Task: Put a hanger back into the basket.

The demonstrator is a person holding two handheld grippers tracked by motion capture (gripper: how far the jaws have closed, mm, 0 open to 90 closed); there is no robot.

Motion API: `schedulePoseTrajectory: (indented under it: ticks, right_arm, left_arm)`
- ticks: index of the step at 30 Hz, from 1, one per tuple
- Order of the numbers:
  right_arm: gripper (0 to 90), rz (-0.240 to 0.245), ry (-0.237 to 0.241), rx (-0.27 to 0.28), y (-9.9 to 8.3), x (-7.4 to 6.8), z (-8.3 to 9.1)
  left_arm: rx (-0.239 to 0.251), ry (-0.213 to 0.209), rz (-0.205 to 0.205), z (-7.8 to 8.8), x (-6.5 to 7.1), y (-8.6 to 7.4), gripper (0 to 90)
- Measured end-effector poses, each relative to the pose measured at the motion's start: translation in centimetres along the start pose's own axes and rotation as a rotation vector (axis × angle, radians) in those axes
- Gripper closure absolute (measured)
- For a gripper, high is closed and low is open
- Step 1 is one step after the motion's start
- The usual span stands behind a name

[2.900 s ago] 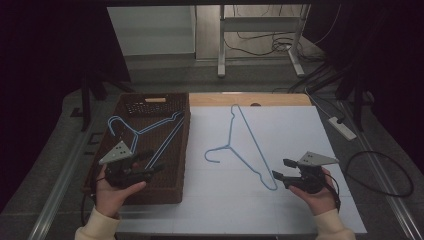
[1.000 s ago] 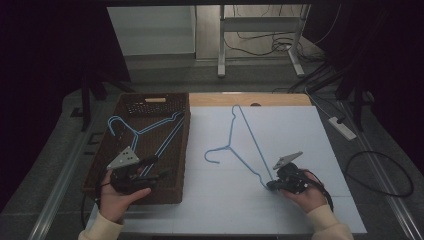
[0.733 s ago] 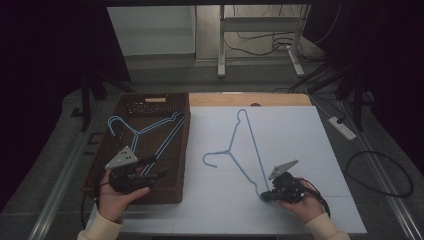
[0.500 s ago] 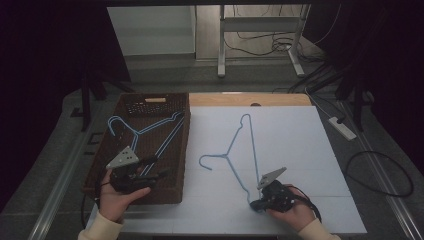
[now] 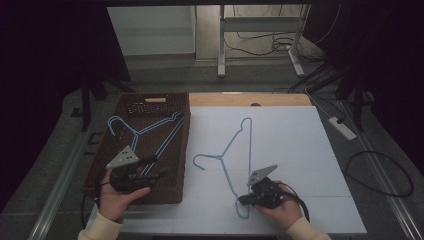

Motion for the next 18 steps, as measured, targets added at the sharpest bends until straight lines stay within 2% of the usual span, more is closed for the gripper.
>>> schedulePoseTrajectory:
  ticks: [3,7,11,18]
  right_arm:
    - [90.0,-0.027,-0.08,0.023,0.6,2.4,0.4]
    - [90.0,-0.062,-0.167,0.045,1.5,5.7,0.1]
    - [90.0,-0.099,-0.212,0.047,2.5,8.8,-0.7]
    - [90.0,-0.163,-0.275,0.069,4.1,13.1,-1.4]
  left_arm:
    - [0.0,0.0,-0.004,0.0,0.0,0.0,34.1]
    - [0.007,0.0,-0.004,0.2,0.0,0.1,34.1]
    - [0.008,0.002,-0.002,0.3,0.0,0.1,34.2]
    - [0.013,-0.001,-0.008,0.4,0.2,0.2,34.2]
Point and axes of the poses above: each handheld gripper's, and its own axes: z roughly backward along the jaws, y roughly out of its top, x roughly to its right, the point moved 1 cm from there along -z, roughly forward along the jaws, and after that the axes turned 8 degrees about z, right-handed, at the moved point
